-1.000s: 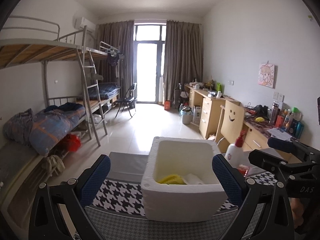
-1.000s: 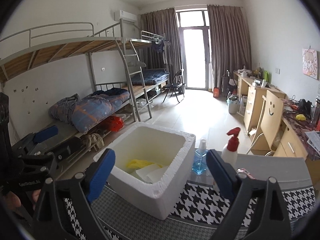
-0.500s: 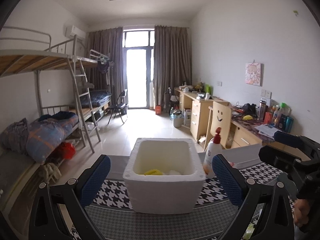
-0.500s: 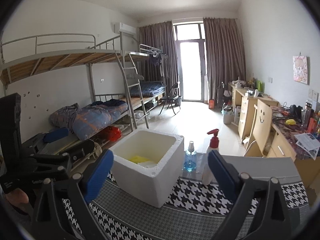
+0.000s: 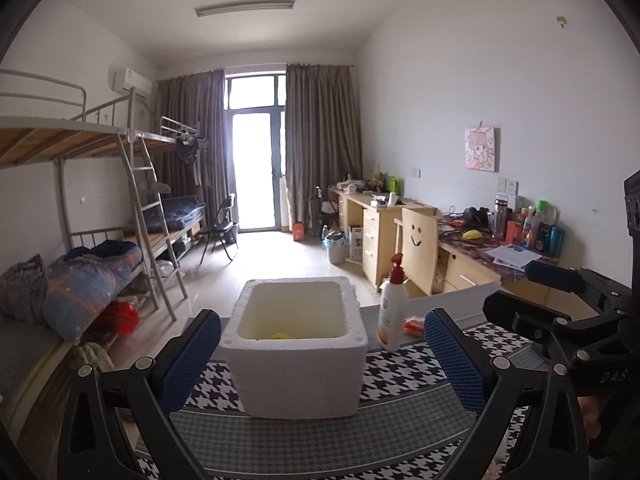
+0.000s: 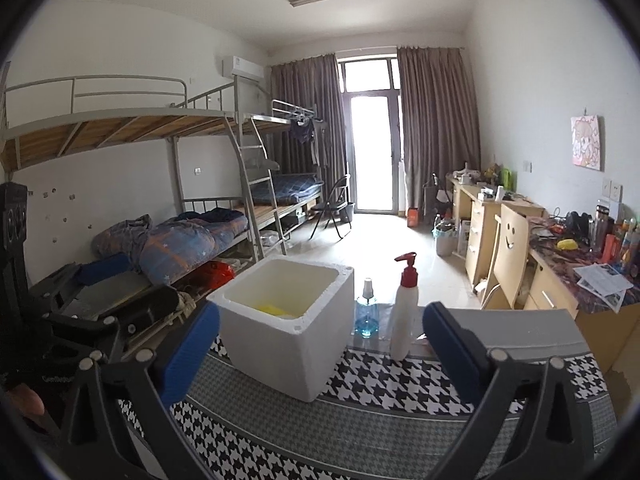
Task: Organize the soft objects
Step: 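Withdraw both open tools from the box toward the table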
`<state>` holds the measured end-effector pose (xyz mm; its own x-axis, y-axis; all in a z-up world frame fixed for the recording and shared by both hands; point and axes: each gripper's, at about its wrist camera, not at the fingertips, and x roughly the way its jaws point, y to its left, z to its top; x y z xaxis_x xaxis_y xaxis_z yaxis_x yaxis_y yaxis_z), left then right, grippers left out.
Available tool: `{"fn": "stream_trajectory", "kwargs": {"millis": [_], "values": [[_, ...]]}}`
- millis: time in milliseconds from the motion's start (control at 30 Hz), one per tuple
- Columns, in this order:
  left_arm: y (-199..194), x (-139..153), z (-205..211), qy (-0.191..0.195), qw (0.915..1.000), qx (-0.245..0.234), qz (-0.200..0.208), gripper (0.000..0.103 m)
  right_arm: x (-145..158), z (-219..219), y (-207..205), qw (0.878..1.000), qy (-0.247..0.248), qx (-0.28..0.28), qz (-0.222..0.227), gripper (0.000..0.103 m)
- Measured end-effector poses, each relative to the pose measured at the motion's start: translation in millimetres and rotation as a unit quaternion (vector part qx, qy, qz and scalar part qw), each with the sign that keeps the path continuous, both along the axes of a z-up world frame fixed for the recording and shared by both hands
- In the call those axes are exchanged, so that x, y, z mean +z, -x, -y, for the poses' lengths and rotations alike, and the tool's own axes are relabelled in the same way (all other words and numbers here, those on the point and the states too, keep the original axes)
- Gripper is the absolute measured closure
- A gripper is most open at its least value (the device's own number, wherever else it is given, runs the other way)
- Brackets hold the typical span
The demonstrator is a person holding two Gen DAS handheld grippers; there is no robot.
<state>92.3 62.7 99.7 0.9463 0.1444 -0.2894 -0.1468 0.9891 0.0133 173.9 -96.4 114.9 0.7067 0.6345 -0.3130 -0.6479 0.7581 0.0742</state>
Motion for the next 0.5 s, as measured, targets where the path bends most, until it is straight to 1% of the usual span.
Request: {"fn": "stream_trajectory", "kwargs": {"millis": [100,267,500], "values": [[1.6,-1.1,3.3,0.000,1.0000,-0.004,-0.001,0.001,-0.8,7.0,1.7,1.000,-0.006,-0.005,-0.004,0.001],[4.0,-3.6,9.1,0.002,0.9999,-0.013,-0.003,0.001,0.2,16.5,8.9,1.000,-0.010,-0.013,0.009,0.001],[7.9,-8.3,16.3,0.004,0.9997,-0.025,-0.003,0.001,-2.6,28.5,14.3,0.999,-0.018,-0.027,0.007,0.001]]}}
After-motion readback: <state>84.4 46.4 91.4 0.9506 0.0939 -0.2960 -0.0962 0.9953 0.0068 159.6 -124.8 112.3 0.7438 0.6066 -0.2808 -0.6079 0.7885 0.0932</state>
